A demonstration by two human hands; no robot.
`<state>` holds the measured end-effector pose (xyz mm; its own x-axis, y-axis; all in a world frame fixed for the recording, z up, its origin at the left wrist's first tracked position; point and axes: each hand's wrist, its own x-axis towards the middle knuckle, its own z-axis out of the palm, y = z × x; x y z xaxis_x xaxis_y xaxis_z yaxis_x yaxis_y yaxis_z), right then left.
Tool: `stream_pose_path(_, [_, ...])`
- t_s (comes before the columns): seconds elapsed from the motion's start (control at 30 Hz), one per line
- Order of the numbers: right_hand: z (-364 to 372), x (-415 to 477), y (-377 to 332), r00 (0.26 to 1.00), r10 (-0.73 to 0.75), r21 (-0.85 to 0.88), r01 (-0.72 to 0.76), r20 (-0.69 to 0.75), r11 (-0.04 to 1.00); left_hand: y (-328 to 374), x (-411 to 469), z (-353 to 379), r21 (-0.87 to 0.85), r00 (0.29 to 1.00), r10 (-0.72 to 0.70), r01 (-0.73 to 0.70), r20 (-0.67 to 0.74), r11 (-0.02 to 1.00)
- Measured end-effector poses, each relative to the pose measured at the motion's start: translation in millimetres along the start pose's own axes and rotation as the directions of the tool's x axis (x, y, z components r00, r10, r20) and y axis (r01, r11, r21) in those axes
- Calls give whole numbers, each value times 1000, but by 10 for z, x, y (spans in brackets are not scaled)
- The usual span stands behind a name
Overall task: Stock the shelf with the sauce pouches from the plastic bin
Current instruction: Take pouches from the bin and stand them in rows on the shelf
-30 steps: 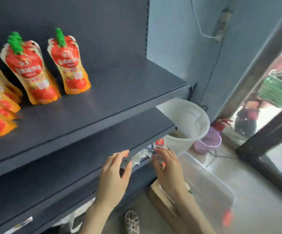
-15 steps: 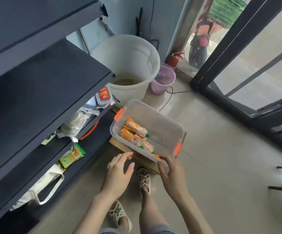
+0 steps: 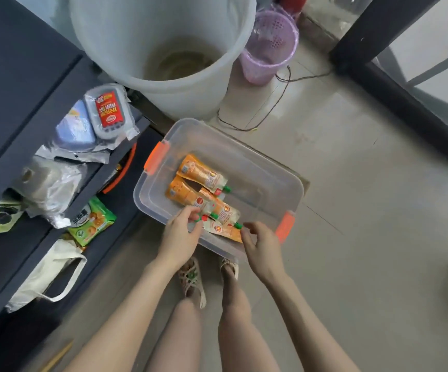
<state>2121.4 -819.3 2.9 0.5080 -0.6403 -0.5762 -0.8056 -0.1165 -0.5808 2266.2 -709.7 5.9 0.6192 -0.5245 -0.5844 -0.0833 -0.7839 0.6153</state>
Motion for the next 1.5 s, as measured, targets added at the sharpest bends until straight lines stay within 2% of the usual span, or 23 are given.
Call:
stream_pose_path(0.13, [316,460,232,997,59,2,-59,48,998,-185,599,153,99,997,-2,-6,75,995])
stream_pose_path(0.3, [794,1084,536,983,166,62,-171,76,983,-571,1372,393,314,976,6,-75,216,946])
stream_pose_path(0.4, [1087,1440,698,969,222,62,-230,107,971,-865,1797,472,569,954,18,-194,300,799])
stream_pose_path(0.5, [1357,1725,851,959,243,41,-251,148,967,-1108,2152,520,703,914,42,-340,404,624])
stream_pose_path(0.6, [1523,1911,1008,952,257,-35,-254,165,966,-1247,2385,562,740,861,19,-447,508,503])
stream_pose_path(0.7, [1572,2016,1109,945,262,-97,-247,199,964,-1319,2555,555,728,829,25,-504,558,464])
stream_pose_path(0.8, [1555,2105,1130,905,301,-149,-267,301,952,-1347,2626,537,716,802,48,-557,595,422])
stream_pose_path(0.9, [1482,2149,1097,863,302,-37,-314,404,949,-1341,2625,545,713,781,49,-592,623,377])
stream_pose_path(1.0, [1330,2101,1051,884,263,99,-323,386,941,-1302,2592,529,713,777,69,-606,626,353])
stream_pose_path(1.07, [1177,2049,1011,922,225,125,-275,316,953,-1226,2558,476,710,779,102,-609,618,353])
stream_pose_path(1.23, [745,1819,860,965,196,239,-235,176,942,-960,2334,163,670,834,198,-536,515,514])
stream_pose_path(1.4, [355,1356,615,960,235,439,-278,151,854,-649,1843,-146,611,876,390,-478,284,631])
stream_pose_path(1.5, [169,1015,368,960,198,505,-272,197,819,-429,1414,-275,545,902,419,-404,104,735])
